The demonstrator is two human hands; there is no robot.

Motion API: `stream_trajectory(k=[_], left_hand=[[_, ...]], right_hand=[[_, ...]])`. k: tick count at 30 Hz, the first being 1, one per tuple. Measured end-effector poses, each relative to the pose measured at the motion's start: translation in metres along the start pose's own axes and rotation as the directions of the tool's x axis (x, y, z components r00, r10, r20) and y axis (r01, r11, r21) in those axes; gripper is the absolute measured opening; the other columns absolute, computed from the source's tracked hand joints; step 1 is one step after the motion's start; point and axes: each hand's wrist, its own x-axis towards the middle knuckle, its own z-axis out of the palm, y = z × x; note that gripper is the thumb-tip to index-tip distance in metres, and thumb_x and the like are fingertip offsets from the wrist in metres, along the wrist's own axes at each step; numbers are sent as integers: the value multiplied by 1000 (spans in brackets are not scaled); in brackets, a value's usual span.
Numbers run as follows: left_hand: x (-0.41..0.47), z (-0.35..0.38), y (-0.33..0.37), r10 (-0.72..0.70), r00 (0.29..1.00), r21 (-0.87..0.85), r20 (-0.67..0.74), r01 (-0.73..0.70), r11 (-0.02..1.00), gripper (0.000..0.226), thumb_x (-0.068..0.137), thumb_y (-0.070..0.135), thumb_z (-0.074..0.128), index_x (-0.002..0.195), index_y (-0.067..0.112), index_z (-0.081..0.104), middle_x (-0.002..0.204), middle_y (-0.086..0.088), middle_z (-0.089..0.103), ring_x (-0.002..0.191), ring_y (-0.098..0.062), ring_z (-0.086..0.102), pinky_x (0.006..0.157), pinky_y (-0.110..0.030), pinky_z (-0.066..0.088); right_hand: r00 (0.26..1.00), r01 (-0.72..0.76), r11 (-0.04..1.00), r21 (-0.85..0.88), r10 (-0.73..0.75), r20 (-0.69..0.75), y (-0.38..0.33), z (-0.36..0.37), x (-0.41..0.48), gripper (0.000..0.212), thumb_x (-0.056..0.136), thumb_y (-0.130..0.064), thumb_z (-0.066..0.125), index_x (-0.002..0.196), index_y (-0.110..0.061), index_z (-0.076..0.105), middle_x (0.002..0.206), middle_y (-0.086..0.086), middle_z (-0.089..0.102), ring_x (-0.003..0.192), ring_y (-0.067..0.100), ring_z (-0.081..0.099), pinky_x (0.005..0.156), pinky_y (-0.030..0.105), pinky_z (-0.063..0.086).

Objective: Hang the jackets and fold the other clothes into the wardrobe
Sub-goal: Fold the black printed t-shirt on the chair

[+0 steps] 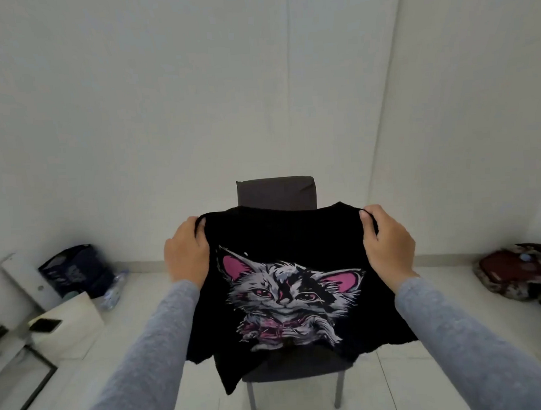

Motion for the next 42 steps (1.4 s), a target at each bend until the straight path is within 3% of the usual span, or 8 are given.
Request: stream_trajectory(k=[4, 8, 14, 18, 22, 27, 32, 42], left_hand=[[-23, -19, 7, -77, 996, -5, -50, 76, 997, 25, 99, 23, 44, 97, 6, 61, 91, -16, 67, 82, -39, 59, 73, -41, 43], [-55, -15, 2, -174, 985, -4, 10, 174, 985, 26, 99, 22, 42, 101, 3, 61, 98, -17, 64, 90, -36, 57, 72, -34, 36], [-84, 17, -18, -223, 964, -20, 148, 228, 973, 22, 97, 14, 47, 99, -4, 61, 100, -21, 56, 92, -35, 53, 75, -31, 33], [-111, 50, -51, -289, 927, 80, 240, 278, 957, 25, 97, 21, 47, 101, 2, 63, 96, -15, 58, 90, -33, 55, 78, -38, 41], [-120, 98, -91, -322, 892, 187, 316, 274, 943, 21, 95, 21, 52, 92, 5, 66, 86, -13, 60, 84, -36, 58, 72, -42, 44], [-107, 160, -126, -387, 847, 257, 364, 308, 916, 22, 96, 20, 49, 92, 6, 66, 87, -12, 65, 84, -35, 60, 73, -41, 43], [-89, 205, -153, -423, 822, 273, 381, 337, 901, 26, 98, 25, 44, 92, 10, 64, 89, -8, 67, 82, -34, 59, 78, -42, 45], [-27, 343, -209, -409, 815, 382, 412, 253, 889, 20, 96, 19, 49, 98, 10, 67, 93, -11, 69, 89, -34, 60, 74, -36, 33]], right_hand=[[989, 144, 987, -66, -142, 40, -1, -28, -18, 18, 95, -33, 52, 90, -21, 64, 63, -8, 61, 53, 16, 54, 47, 21, 35], [949, 193, 976, -101, -160, 271, 25, -35, -55, 13, 89, -35, 58, 84, -25, 65, 68, -9, 64, 61, 17, 61, 53, 28, 46], [940, -71, 961, -268, 154, 304, 59, -13, -83, 25, 96, -39, 47, 83, -21, 59, 67, -4, 55, 64, 23, 53, 49, 25, 28], [860, -244, 894, -375, 379, 342, 93, 19, -101, 45, 91, -57, 45, 69, -18, 51, 61, 2, 55, 60, 26, 53, 49, 27, 33], [774, -303, 855, -420, 478, 415, 119, 76, -96, 32, 98, -39, 41, 80, -13, 47, 75, 5, 54, 67, 28, 46, 58, 31, 34], [745, -358, 800, -482, 556, 369, 142, 143, -85, 29, 101, -37, 30, 87, -17, 46, 72, 2, 52, 65, 29, 47, 58, 30, 33], [764, -421, 778, -466, 581, 280, 162, 191, -59, 40, 97, -46, 40, 83, -13, 58, 68, 8, 59, 60, 29, 48, 52, 28, 31], [748, -437, 757, -485, 606, 272, 231, 345, 14, 33, 98, -39, 42, 88, -14, 62, 75, 9, 62, 64, 26, 44, 58, 28, 31]])
